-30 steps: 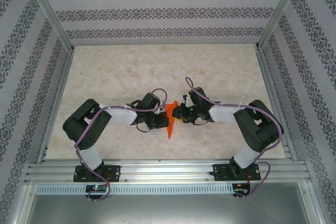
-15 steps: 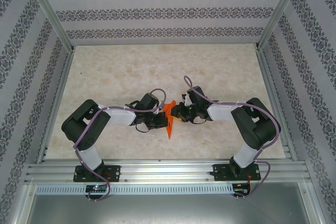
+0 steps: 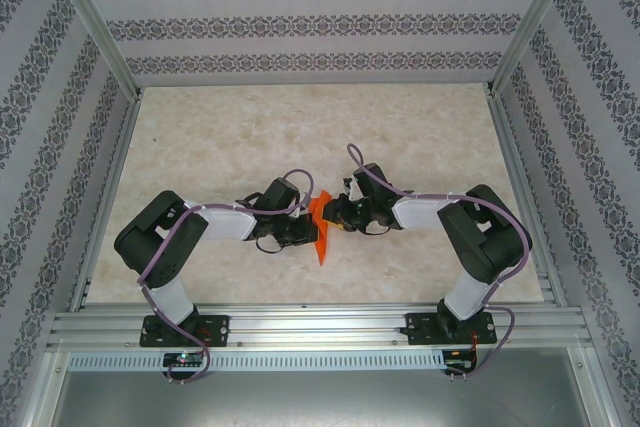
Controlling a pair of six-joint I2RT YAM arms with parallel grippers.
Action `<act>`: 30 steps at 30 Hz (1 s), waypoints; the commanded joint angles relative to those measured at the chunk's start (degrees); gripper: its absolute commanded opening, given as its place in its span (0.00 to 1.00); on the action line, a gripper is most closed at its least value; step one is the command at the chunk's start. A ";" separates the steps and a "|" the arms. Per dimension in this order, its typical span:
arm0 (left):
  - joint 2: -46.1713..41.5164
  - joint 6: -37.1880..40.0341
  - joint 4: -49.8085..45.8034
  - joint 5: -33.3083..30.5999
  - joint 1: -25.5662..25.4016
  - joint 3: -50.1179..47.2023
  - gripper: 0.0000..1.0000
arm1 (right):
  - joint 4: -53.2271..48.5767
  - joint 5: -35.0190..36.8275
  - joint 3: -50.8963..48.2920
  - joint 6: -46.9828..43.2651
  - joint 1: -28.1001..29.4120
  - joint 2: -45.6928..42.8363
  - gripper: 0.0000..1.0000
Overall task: Fold a paper plane with a square sheet of paper (fold left side to right side)
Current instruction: Fold the wing for the fifth time at the center of the table.
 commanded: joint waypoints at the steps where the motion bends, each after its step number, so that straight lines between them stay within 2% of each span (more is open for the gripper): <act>1: -0.06 0.62 0.53 -1.13 0.86 -1.23 0.03 | 0.76 1.19 1.40 0.50 0.69 1.00 0.30; 7: -0.80 0.69 0.57 -0.89 1.03 -1.34 0.05 | -0.09 1.96 2.50 0.53 1.01 2.31 0.29; 20: -6.63 1.62 -2.51 0.89 2.30 -0.59 0.19 | -1.07 2.19 3.44 0.62 1.14 4.07 0.29; 25: -8.39 -0.49 -3.05 2.16 5.44 -1.16 0.21 | -1.00 2.05 3.49 0.45 1.20 3.98 0.30; 30: -7.44 -3.00 0.37 5.42 8.31 -0.70 0.25 | -0.74 1.80 3.45 0.45 1.20 4.07 0.30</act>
